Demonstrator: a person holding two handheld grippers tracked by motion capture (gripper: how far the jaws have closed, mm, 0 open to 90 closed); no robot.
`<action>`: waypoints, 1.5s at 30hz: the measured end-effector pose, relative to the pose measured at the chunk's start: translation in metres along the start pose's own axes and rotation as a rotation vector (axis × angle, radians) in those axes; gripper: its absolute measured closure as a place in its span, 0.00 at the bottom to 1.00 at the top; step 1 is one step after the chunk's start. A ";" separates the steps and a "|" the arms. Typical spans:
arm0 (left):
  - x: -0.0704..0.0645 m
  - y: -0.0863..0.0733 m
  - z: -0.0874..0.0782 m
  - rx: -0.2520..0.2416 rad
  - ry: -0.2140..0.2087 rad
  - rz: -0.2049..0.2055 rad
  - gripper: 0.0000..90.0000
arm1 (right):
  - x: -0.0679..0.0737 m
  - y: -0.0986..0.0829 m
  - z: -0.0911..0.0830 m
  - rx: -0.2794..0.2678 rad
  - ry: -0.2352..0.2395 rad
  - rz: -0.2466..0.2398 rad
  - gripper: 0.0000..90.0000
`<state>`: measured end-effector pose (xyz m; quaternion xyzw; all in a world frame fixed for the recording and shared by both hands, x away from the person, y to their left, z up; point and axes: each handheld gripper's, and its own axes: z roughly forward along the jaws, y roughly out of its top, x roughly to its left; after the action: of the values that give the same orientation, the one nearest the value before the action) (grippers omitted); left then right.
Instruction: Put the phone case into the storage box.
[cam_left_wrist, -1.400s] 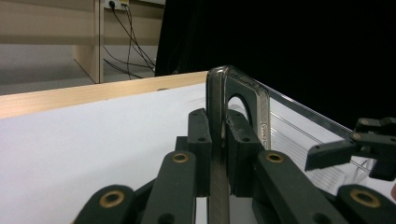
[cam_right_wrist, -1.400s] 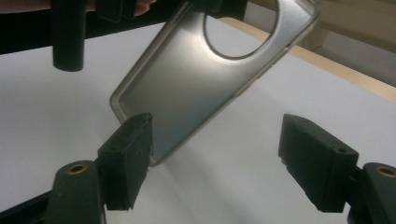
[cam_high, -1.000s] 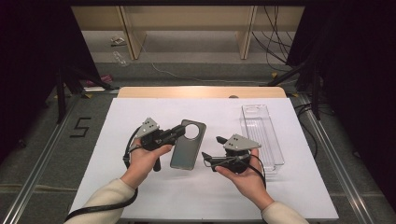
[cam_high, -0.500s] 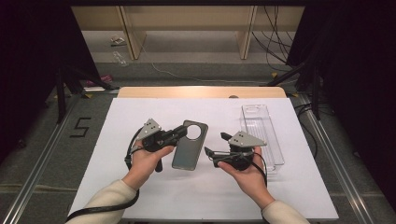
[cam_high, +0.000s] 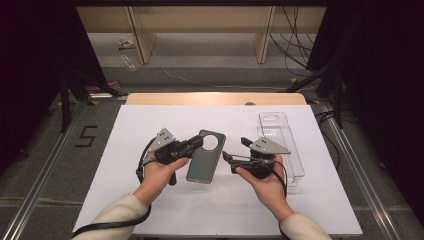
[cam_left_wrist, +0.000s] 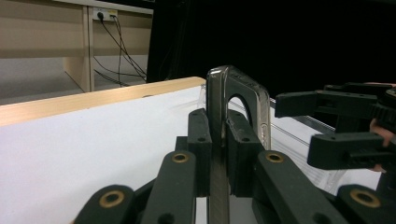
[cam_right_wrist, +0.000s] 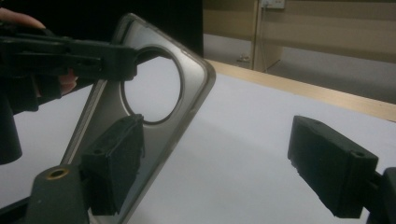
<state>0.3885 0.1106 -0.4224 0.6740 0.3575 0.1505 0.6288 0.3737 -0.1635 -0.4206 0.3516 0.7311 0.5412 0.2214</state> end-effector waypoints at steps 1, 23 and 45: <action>0.000 0.000 0.000 0.000 0.000 0.000 0.90 | -0.001 0.000 0.000 -0.005 -0.002 0.009 0.23; -0.007 -0.002 0.004 -0.004 -0.009 0.004 0.90 | -0.004 0.005 0.008 -0.030 -0.011 0.070 0.31; -0.008 -0.003 0.006 -0.005 -0.013 0.006 0.90 | -0.003 0.007 0.012 -0.032 -0.024 0.098 0.50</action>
<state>0.3863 0.1007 -0.4243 0.6745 0.3512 0.1490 0.6321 0.3864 -0.1570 -0.4179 0.3899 0.7015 0.5587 0.2090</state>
